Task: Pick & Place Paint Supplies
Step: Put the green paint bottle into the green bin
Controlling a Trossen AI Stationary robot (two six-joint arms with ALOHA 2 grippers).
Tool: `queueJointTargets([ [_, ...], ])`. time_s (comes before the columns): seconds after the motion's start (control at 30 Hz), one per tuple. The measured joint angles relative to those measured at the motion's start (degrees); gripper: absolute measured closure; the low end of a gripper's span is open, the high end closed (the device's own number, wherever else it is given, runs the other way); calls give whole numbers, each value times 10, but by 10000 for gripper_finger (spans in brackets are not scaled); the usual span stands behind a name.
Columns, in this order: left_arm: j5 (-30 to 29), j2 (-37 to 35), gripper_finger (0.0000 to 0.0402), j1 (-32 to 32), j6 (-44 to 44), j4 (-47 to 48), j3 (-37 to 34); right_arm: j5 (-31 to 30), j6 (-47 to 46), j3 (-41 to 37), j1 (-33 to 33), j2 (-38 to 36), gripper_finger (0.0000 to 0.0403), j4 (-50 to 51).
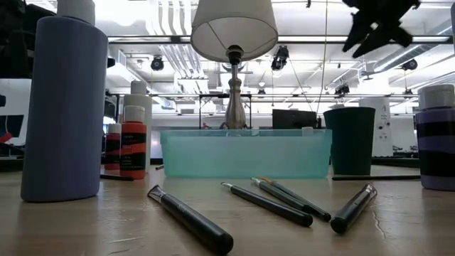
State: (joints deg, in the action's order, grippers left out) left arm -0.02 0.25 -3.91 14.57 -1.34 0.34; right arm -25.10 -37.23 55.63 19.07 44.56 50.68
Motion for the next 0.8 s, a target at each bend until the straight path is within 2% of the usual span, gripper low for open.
queueJointTargets([
  [0.17, 0, 0, 385, 0, 0, 0, 0, 64, 1, -73, 53, -5, 168, -88],
  [0.3, 0, 0, 385, 0, 0, 0, 0, 70, 6, -105, 97, 13, 143, -115],
  [0.57, 0, 0, 385, 0, 0, 0, 0, 70, 52, -98, 163, 49, 125, -120],
  [0.8, 0, 0, 385, 0, 0, 0, 0, 73, 64, -87, 175, 49, 117, -121],
])
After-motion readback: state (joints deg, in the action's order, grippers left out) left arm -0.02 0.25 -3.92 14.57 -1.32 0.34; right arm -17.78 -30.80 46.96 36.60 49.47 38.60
